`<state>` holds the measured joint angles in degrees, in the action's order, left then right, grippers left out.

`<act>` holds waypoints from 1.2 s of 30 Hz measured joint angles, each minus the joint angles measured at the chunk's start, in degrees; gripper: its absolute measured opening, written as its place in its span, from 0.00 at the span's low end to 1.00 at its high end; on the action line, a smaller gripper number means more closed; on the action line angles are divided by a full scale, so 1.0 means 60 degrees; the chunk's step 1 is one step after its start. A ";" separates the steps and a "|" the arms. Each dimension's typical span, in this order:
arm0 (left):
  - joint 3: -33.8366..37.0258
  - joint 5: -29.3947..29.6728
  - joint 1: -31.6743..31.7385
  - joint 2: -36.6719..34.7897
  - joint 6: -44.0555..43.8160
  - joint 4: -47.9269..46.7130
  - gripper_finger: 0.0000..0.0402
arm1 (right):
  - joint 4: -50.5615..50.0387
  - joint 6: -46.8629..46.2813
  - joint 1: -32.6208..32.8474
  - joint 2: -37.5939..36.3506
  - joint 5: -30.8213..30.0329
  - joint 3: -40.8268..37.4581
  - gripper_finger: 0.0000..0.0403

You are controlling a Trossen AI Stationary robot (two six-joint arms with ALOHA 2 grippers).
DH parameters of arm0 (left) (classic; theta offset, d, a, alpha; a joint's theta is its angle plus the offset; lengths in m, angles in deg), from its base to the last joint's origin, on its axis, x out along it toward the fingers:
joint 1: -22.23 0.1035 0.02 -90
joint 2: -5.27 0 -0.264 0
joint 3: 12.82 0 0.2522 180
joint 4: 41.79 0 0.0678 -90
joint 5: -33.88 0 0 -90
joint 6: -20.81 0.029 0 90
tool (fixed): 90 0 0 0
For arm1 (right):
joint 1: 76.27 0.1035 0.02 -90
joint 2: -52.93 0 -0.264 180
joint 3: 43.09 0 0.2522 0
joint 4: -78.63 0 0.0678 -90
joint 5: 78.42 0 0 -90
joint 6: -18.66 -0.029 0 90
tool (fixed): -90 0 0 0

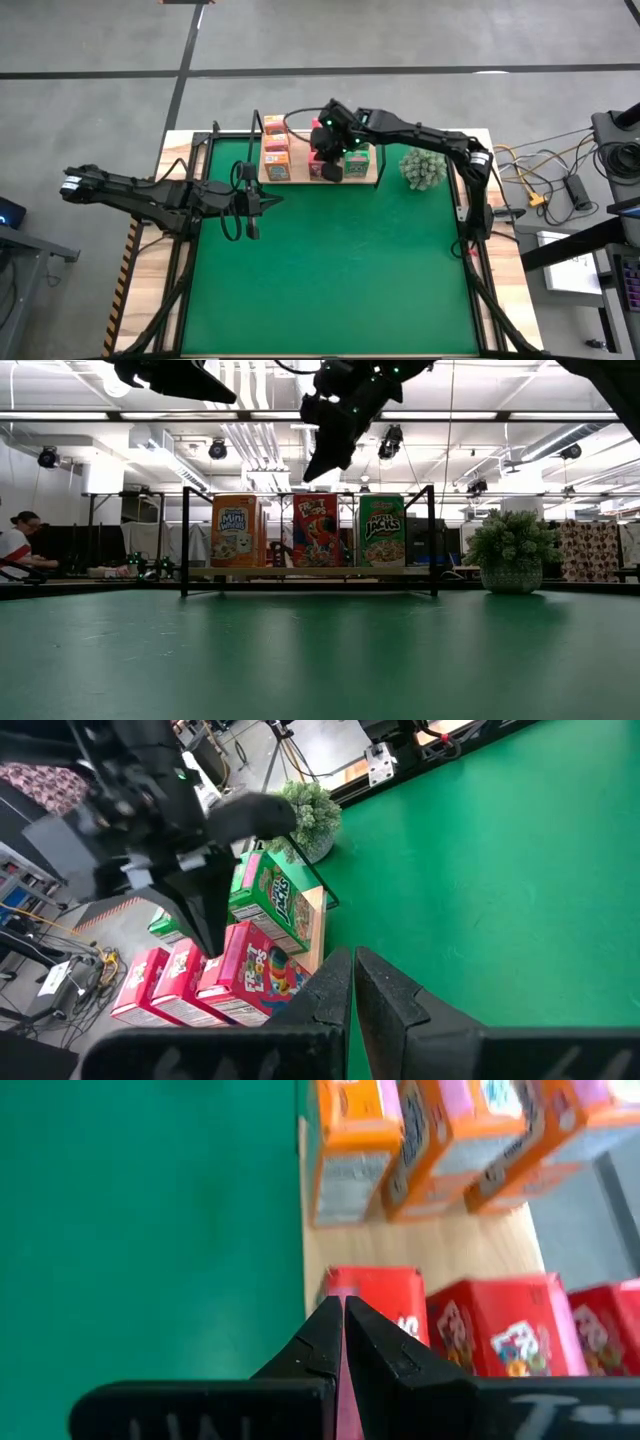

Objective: Stack cereal on shelf
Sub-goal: Adjust the red cereal boxes on the shelf

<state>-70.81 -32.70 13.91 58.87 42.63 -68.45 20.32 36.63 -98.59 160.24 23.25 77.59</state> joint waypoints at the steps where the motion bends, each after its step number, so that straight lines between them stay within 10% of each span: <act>1: 0.0000 0.0000 0.0000 0.0000 0.0000 -0.0002 0.00 | -0.0016 0.0001 0.0017 0.0000 -0.0180 -0.0082 0.02; 36: 0.0000 -0.0001 0.0000 0.0000 -0.0004 -0.0002 0.00 | 0.0276 0.0005 0.0042 -0.0175 -0.0734 -0.0722 0.02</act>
<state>-70.81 -32.71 13.91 58.87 42.61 -68.46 21.98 36.66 -98.33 159.19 18.84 73.26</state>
